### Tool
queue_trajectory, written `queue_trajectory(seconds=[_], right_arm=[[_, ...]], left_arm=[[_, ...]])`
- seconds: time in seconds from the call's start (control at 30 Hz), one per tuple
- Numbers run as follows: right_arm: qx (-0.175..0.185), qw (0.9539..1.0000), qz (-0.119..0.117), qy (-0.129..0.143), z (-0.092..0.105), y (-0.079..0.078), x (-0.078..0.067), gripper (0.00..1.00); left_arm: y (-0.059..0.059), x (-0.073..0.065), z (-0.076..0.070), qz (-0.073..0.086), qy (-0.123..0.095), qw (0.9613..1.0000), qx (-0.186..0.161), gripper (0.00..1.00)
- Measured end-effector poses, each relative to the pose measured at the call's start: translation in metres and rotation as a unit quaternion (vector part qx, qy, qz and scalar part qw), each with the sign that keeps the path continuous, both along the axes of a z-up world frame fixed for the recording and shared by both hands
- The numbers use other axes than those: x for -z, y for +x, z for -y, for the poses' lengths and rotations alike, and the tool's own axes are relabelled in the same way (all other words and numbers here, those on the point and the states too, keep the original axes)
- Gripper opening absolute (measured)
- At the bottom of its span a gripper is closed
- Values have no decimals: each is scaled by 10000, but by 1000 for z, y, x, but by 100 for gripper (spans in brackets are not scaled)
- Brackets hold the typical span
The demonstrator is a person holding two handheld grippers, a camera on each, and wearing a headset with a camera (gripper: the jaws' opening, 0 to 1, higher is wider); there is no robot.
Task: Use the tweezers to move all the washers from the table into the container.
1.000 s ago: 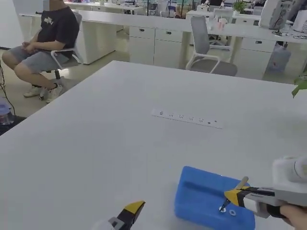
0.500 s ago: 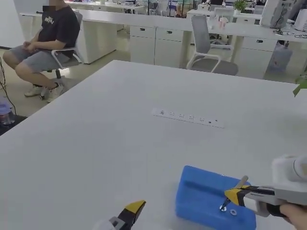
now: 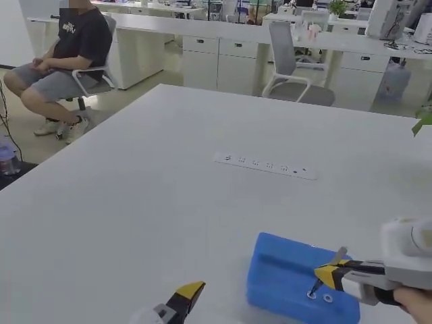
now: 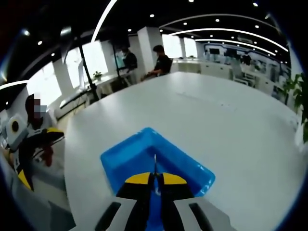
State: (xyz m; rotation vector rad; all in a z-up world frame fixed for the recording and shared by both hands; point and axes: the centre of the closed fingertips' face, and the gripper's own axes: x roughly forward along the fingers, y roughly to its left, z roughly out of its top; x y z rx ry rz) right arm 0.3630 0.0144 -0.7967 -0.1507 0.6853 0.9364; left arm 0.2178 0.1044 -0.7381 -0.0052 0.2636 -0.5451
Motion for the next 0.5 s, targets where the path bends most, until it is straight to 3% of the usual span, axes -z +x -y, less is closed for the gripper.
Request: queue_trajectory(seconds=[0.3, 0.5], right_arm=[[-122, 9983, 249, 508, -13, -21, -42, 4], [-224, 9965, 297, 754, -17, -37, -58, 3]], left_arm=[[-1, 0, 1, -16, 4, 10000, 8, 89], [-1, 0, 2, -23, -9, 10000, 24, 89]])
